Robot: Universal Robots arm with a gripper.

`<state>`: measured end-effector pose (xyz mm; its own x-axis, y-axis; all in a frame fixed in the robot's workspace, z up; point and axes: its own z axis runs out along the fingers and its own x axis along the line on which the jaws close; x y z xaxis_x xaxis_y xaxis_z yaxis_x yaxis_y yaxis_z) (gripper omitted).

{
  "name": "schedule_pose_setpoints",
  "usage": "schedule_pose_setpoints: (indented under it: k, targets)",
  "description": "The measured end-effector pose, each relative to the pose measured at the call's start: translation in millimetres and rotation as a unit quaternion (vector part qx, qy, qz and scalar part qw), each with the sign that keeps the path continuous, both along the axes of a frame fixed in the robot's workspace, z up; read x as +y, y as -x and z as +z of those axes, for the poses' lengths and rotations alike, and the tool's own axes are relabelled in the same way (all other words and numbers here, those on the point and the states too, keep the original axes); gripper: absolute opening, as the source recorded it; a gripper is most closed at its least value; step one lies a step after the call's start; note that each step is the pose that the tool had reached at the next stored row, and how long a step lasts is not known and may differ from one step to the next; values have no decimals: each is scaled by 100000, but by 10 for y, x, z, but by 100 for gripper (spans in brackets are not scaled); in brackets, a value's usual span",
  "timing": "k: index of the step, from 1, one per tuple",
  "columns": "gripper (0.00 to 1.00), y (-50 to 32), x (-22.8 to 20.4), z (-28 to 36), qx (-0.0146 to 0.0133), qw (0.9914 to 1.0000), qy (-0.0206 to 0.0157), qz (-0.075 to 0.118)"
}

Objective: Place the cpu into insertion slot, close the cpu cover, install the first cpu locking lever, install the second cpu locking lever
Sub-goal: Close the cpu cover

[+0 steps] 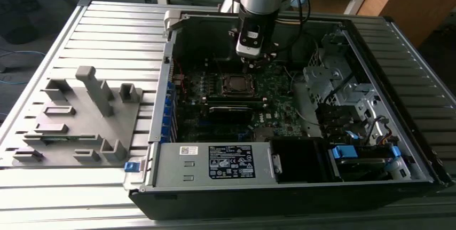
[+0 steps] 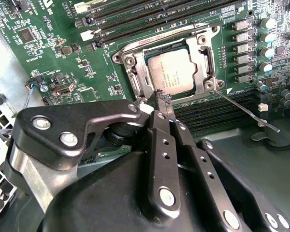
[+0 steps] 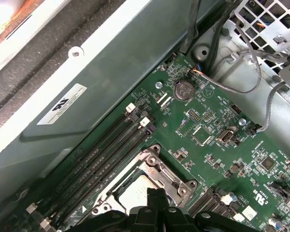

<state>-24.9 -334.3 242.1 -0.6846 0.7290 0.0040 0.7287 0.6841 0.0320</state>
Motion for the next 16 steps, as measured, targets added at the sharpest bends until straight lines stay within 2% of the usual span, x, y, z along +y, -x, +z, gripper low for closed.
schedule_pose_setpoints:
  k: [4,9,12,16]
  targets:
    - [10,0,0,0,3,100000,1,260]
    - [10,0,0,-1,2,99964,5,2671]
    - [10,0,0,-1,1,99879,5,4926]
    - [10,0,0,-3,4,99664,8,8189]
